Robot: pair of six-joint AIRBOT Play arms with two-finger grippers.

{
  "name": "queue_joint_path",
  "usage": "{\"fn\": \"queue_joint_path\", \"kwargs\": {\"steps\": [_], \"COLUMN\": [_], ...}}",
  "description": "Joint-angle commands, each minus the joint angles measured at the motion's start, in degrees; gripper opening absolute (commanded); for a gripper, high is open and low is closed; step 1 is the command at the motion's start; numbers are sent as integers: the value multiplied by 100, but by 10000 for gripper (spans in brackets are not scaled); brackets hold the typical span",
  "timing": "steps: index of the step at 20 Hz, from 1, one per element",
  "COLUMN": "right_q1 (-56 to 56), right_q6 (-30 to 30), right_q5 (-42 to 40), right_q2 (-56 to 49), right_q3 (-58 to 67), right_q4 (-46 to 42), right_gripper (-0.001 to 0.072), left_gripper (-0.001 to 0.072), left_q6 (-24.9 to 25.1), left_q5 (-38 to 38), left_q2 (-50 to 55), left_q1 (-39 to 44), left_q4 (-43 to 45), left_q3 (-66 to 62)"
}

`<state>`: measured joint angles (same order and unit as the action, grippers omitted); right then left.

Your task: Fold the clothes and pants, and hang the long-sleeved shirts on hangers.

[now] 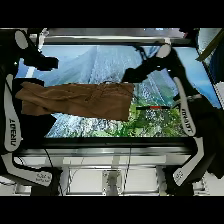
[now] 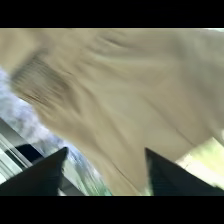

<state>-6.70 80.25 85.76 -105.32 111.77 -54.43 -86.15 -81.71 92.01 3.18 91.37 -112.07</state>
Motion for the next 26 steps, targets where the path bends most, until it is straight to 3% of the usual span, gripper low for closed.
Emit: {"fn": "queue_joint_path", "kwargs": {"steps": [1,4,6,7,8,9,17,19,20,22,23,24,26], "right_q1": [894,898,831,791,732,667,-114,-286,-334,-326,-275,-195,0], "right_q6": [125,96,-162,-186,-186,-186,-199,-225,-365,-444,-470,-492,-490], "right_q5": [83,-1268,-1550,-1532,-1510,-1519,-1853,-1937,-1921,-1784,-1611,-1366,-892], "right_q2": [269,208,-20,-181,-321,-428,-809,-848,-813,-640,-509,-337,44], "right_q3": [-896,-2033,-2444,-2516,-2514,-2514,-2514,-2511,-2511,-2511,-2511,-2511,-2511], "right_q4": [227,876,1344,1453,1482,1519,1543,1657,1825,2011,1982,1926,1696], "right_gripper": [687,688,688,688,689,689,688,647,435,19,22,22,22], "left_gripper": [25,25,37,202,453,520,517,515,449,230,79,16,16], "left_q6": [2,2,2,2,2,2,2,2,2,0,0,-2,-2], "left_q5": [-2,-7,-72,-109,-138,-175,-304,-304,-304,-302,-302,-302,-304], "left_q2": [-4,11,57,87,120,160,282,282,282,282,282,282,282], "left_q1": [4,39,46,46,46,46,42,39,39,39,44,74,192], "left_q4": [-361,-358,-358,-358,-358,-358,-354,-350,-348,-350,-358,-358,-483], "left_q3": [2,2,4,4,4,4,4,4,4,4,4,4,7]}}
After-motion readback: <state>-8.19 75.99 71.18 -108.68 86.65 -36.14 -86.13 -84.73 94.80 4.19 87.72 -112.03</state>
